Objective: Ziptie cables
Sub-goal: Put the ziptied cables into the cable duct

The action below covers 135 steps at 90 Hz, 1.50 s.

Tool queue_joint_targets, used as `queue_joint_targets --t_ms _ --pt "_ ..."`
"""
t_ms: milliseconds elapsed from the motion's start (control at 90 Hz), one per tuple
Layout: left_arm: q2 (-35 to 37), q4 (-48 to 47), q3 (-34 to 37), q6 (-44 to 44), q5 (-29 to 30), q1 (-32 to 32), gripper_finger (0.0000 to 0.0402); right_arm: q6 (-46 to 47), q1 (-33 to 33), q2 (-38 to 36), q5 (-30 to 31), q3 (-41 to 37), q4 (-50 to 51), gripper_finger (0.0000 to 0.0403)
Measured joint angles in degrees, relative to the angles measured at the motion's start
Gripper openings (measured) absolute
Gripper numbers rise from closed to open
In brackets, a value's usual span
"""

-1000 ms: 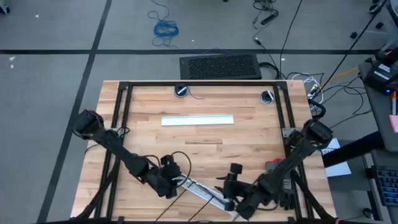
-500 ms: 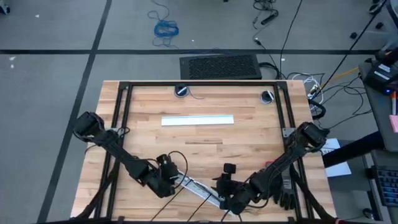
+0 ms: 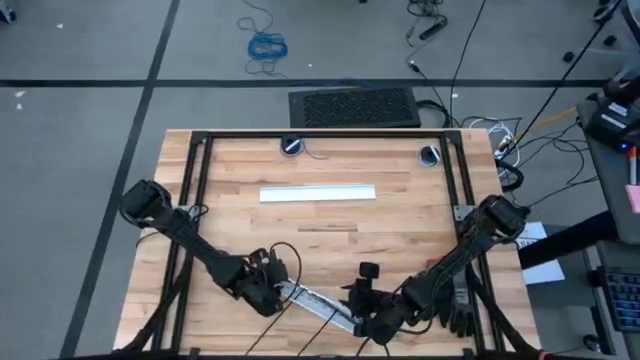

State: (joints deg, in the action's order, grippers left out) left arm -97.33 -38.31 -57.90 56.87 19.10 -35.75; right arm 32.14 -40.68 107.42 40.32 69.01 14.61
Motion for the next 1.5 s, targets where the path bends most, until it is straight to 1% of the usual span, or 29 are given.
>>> queue_joint_targets --t_ms 78,144,222,356,444,544,622,700,767,822,933,1022,1067,1156,1378,1500 --pt "0.08 -4.80 -0.05 5.95 -1.09 1.02 0.0152 -0.13 -0.34 -0.35 0.13 0.00 0.02 0.0139" --pt "0.12 -7.97 0.36 9.08 -2.00 1.97 0.0152 -0.26 -0.60 -0.40 0.12 0.00 0.00 0.0135" --pt "-0.81 -8.51 0.63 11.46 -2.16 2.79 0.0152 -0.43 -0.71 -0.40 -0.14 0.00 0.11 0.0132" --pt "-4.32 -4.98 0.58 9.87 -5.29 4.67 0.0152 -0.28 -0.75 -0.40 -0.18 0.00 0.47 0.0132" --pt "-7.09 -2.91 0.35 7.62 -6.01 5.65 0.0152 -0.39 -0.72 -0.40 -0.17 0.00 0.47 0.0132" --pt "-7.95 -1.52 0.23 7.11 -5.99 5.90 0.0148 -0.48 -0.84 -0.40 -0.15 0.00 0.46 0.0132" --pt "-7.95 -1.75 -0.34 7.16 -5.63 5.88 0.0123 -1.12 -0.86 -0.40 -0.19 0.00 0.45 0.0132" --pt "-6.71 -2.84 -1.57 7.15 -4.90 5.23 0.0074 -1.42 -0.99 -0.40 -0.37 0.00 0.15 0.0129" --pt "-6.11 -3.72 -2.64 6.15 -3.84 4.85 0.0025 -1.64 -0.99 -0.40 -2.55 0.00 -0.14 0.0119" --pt "-6.09 -5.15 -3.64 5.68 -3.54 4.71 0.0013 -2.01 -1.02 -0.40 -4.76 0.00 -0.96 0.0102" --pt "-6.00 -6.71 -6.02 5.25 -1.80 4.52 0.0005 -4.15 -1.58 -0.40 -8.41 0.00 -4.39 0.0055" --pt "-6.00 -7.14 -6.90 5.09 -0.50 4.44 0.0003 -7.50 -2.50 -0.40 -11.04 0.00 -10.70 0.0017" --pt "-6.00 -7.31 -7.57 4.54 0.13 4.32 0.0003 -9.45 -2.85 -0.40 -12.21 0.00 -14.05 0.0007" --pt "-5.93 -7.71 -9.65 4.18 0.65 4.13 0.0002 -10.76 -3.10 -0.40 -13.79 0.04 -17.66 0.0003" --pt "-5.87 -8.12 -12.63 2.26 0.70 4.11 0.0001 -10.27 0.51 1.20 -13.35 0.04 -16.44 0.0000" --pt "-5.84 -7.76 -14.81 0.68 1.59 3.63 0.0001 -9.24 2.63 3.52 -15.04 0.02 -16.06 0.0000"
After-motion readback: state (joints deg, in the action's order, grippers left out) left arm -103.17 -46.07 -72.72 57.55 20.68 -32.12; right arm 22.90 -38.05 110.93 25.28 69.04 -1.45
